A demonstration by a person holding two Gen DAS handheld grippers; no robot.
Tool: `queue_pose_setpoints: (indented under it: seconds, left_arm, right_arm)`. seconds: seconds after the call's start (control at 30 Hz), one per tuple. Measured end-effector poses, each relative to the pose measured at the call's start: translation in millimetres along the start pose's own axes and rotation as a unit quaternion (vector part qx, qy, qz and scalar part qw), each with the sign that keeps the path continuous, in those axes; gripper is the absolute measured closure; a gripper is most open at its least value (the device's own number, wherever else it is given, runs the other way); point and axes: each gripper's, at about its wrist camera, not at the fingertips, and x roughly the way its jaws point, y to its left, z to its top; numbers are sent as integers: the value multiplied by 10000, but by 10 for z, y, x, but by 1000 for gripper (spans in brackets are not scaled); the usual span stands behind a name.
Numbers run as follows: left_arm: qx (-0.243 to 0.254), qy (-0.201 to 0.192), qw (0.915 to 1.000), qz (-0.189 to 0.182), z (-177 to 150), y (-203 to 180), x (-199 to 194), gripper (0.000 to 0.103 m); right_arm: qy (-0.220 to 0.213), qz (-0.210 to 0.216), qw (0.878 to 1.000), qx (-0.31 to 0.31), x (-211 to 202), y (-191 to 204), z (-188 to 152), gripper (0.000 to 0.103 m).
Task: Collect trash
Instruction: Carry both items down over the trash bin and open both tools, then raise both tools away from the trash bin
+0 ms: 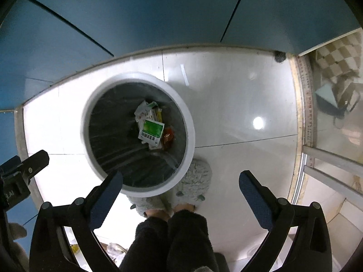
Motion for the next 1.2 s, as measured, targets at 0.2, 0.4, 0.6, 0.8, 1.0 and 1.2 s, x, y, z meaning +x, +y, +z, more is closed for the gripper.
queue_pose_setpoints:
  seconds: [0.2, 0.4, 0.6, 0.8, 1.0, 1.2]
  left_arm:
    - [2, -186, 9998, -77, -175, 35, -651, 2]
    - [65, -394, 9991, -175, -392, 58, -1439, 2]
    - [113, -588, 9977, -327, -594, 82, -2229, 2]
    - [164, -804, 9959, -389, -750, 133, -2846, 2]
    - [195, -1092, 9926, -491, -868, 198, -3371, 2]
    - [266, -2070, 9778, -182, -746, 227, -4096, 2]
  right_arm:
    - [-321, -50, 9995, -56, -714, -7, -118, 0]
    - [-553, -51, 9983, -167, -1642, -4, -302, 0]
    - [-792, -34, 9966, -204, -2668, 5, -547, 0]
    - [-932, 73, 9955, -136, -3587, 7, -830, 0]
    - [-1053, 194, 9941, -197, -4218, 48, -1096, 0]
    - [-1372, 475, 9894, -15, -4738, 32, -1123, 0]
